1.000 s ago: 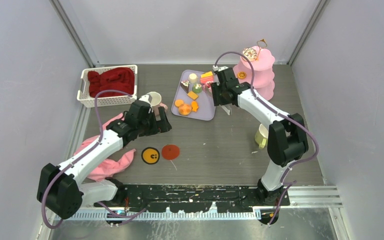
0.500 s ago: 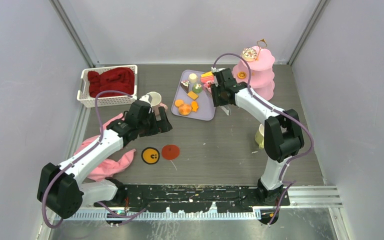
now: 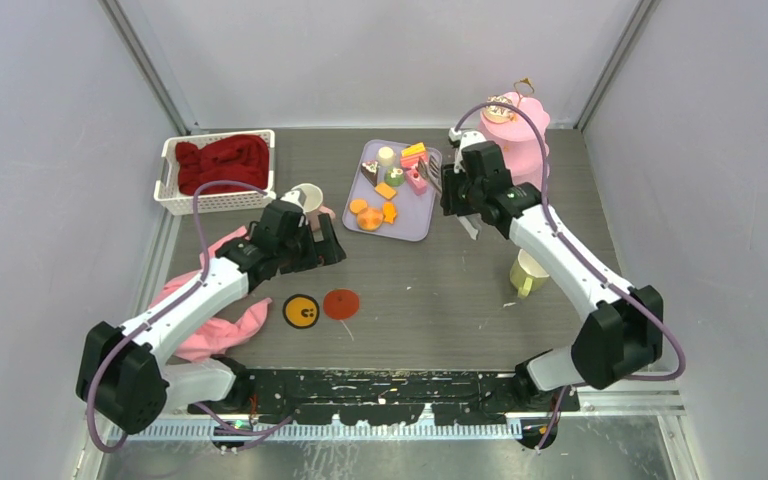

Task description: Serve the afternoon tea

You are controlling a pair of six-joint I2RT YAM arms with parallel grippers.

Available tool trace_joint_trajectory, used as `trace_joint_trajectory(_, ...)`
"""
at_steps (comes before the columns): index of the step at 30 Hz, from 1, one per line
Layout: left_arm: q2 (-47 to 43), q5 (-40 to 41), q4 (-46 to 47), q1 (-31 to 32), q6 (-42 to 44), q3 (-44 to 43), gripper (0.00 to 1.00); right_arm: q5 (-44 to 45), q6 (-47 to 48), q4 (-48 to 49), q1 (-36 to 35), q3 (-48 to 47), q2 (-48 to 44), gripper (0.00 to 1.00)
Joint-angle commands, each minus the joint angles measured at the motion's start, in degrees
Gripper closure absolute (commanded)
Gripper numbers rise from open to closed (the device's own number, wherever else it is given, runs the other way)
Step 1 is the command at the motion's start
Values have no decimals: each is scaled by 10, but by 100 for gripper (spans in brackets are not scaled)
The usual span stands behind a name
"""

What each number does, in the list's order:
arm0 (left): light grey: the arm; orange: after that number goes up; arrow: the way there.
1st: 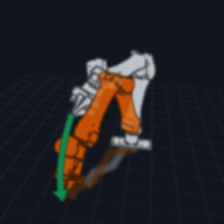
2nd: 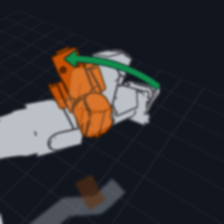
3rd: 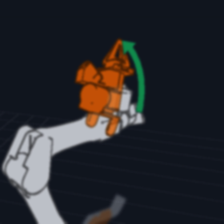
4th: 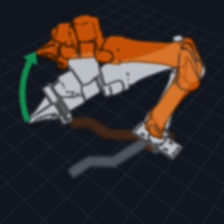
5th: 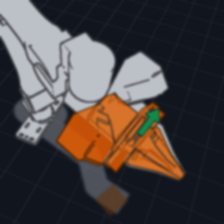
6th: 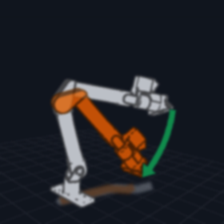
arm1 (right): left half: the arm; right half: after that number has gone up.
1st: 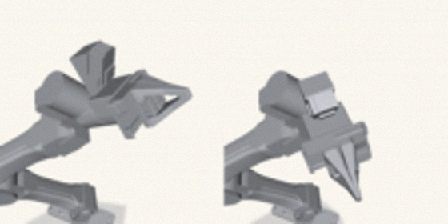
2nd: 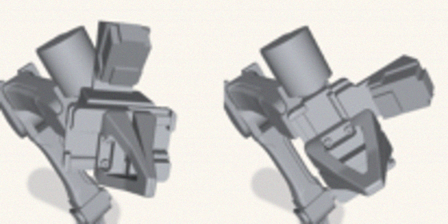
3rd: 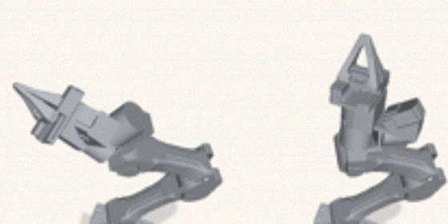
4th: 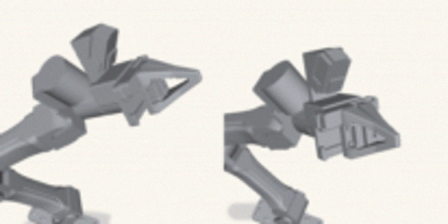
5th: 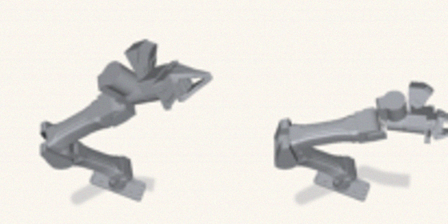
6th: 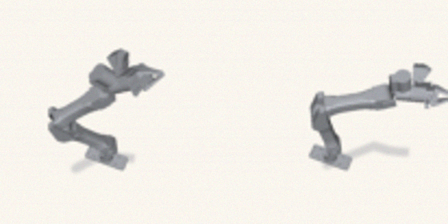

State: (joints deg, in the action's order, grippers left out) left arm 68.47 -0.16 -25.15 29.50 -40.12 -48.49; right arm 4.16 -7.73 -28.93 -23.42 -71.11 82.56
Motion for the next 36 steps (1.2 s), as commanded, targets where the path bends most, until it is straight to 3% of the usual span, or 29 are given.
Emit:
trace_joint_trajectory(1,9,-17,38,-2,1,-10,2,1,-2,3,1,-1,-15,99)
trace_joint_trajectory(6,16,-20,29,-2,1,-13,3,11,6,-1,1,-29,33,77)
trace_joint_trajectory(10,1,-8,31,-2,1,-2,3,34,19,-6,1,-61,75,69)
trace_joint_trajectory(23,15,-13,31,-2,-3,-7,3,27,34,-4,1,-105,150,58)
trace_joint_trajectory(36,11,-11,32,-2,-7,-2,3,12,34,2,0,-98,157,53)
